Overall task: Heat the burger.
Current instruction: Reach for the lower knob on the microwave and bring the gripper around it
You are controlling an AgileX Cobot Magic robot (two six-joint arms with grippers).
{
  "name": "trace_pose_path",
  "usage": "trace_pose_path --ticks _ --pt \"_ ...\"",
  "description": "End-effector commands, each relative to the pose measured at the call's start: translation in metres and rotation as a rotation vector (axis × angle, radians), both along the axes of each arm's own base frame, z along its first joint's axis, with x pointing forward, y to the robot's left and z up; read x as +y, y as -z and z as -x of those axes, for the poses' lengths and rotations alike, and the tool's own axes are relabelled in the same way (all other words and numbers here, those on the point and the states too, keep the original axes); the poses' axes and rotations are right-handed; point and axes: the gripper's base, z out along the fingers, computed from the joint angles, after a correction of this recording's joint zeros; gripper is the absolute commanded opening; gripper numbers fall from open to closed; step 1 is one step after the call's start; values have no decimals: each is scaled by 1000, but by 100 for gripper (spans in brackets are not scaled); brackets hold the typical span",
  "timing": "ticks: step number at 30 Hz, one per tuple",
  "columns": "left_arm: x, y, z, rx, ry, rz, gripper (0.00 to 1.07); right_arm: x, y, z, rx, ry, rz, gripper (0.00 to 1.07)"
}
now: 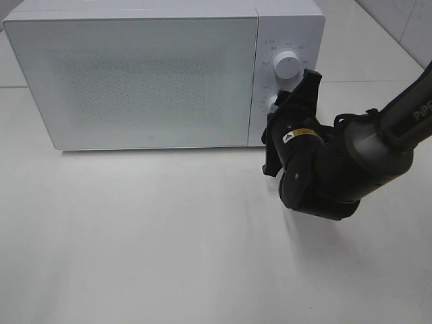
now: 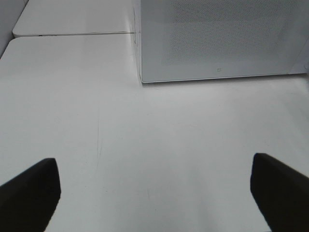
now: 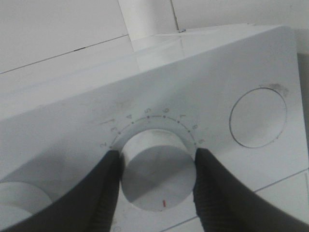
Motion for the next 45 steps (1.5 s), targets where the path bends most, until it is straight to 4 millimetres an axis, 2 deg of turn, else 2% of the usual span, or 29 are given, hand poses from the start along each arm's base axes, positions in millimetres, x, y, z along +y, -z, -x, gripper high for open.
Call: trace_pose_path --ticks 1,21,25,26,29,31,32,34,36,40,43,45 --pt "0 0 3 -26 -1 3 101 22 -37 -8 -281 -157 -6 0" --pt "0 0 3 -26 -1 3 101 20 -37 -9 -289 -136 24 5" --pt "0 0 3 -26 -1 3 101 19 -37 -9 -285 -122 64 10" --pt "0 0 3 -26 -1 3 101 18 -37 -9 -281 -109 70 14" --pt "0 0 3 -26 -1 3 101 17 -36 -9 -279 -100 73 17" --pt "0 0 3 -26 -1 3 101 14 -36 -9 -269 -71 103 24" --pt "0 0 3 -26 -1 3 101 14 -36 -9 -269 -71 103 24" --pt "0 0 3 -26 -1 3 101 11 -34 -8 -255 -46 140 34" --pt "0 0 3 -26 -1 3 101 9 -33 -7 -247 -40 152 36" --pt "0 0 3 -26 -1 3 101 1 -23 0 -203 -24 186 47" --pt "0 0 3 -26 -1 3 101 0 -22 2 -196 -28 193 50" --pt "0 0 3 -26 -1 3 101 -2 -16 8 -180 -64 219 63"
